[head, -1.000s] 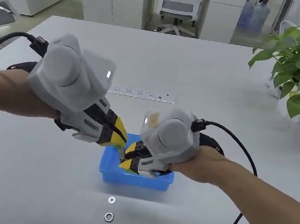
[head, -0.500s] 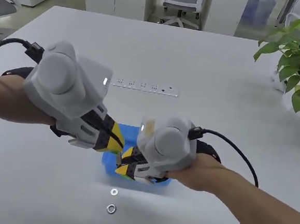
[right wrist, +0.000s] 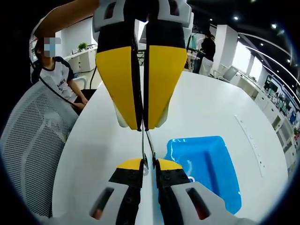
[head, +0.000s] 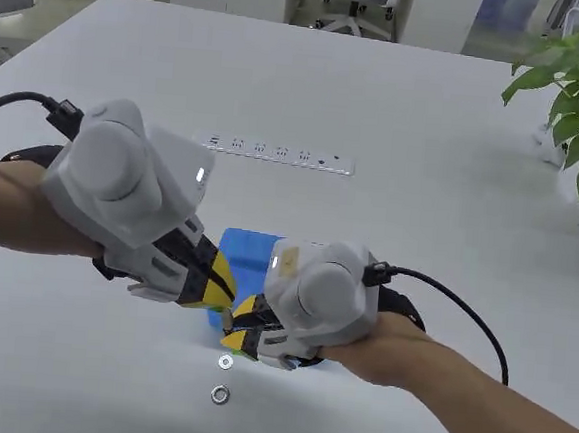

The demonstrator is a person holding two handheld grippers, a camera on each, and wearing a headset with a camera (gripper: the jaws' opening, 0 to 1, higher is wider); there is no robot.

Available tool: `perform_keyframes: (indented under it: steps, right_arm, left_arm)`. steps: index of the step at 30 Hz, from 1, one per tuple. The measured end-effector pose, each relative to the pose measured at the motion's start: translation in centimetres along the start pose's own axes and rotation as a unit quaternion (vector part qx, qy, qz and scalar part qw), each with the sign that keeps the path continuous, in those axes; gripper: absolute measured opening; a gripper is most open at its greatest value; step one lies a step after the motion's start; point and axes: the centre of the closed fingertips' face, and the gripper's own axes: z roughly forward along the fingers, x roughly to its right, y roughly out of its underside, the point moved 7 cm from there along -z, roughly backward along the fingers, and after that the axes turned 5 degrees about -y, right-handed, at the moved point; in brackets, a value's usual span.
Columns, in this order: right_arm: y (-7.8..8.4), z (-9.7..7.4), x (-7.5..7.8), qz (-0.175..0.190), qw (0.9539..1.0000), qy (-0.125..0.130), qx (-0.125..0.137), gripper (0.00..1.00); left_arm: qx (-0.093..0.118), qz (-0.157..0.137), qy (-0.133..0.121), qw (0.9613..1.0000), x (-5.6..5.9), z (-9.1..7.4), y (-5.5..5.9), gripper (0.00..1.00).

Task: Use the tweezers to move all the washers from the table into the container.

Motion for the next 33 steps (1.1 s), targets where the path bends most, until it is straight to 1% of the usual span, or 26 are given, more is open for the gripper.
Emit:
perform_keyframes:
  steps: [10, 24, 30, 31, 33]
  right_arm:
    - [0.9, 1.1, -0.6, 0.011, 0.9999, -0.013, 0.0, 0.13]
    - [1.9, 2.1, -0.9, 0.026, 0.9994, -0.024, 0.001, 0.13]
    - [2.2, 2.4, -0.9, 0.029, 0.9992, -0.029, 0.0, 0.13]
    - [2.2, 2.5, -0.9, 0.03, 0.9991, -0.03, 0.0, 0.13]
    - [2.2, 2.5, -0.8, 0.03, 0.9991, -0.03, 0.001, 0.13]
  left_arm:
    - [-0.003, -0.011, 0.014, 0.9998, 0.6, 0.9, 0.9, 0.05]
    - [-0.007, -0.022, 0.027, 0.9994, 0.7, 2.1, 1.8, 0.05]
    - [-0.008, -0.025, 0.029, 0.9992, 0.8, 2.3, 2.1, 0.05]
    - [-0.004, -0.028, 0.029, 0.9992, 0.8, 2.3, 2.0, 0.05]
    - [-0.004, -0.029, 0.028, 0.9992, 0.7, 2.3, 2.0, 0.05]
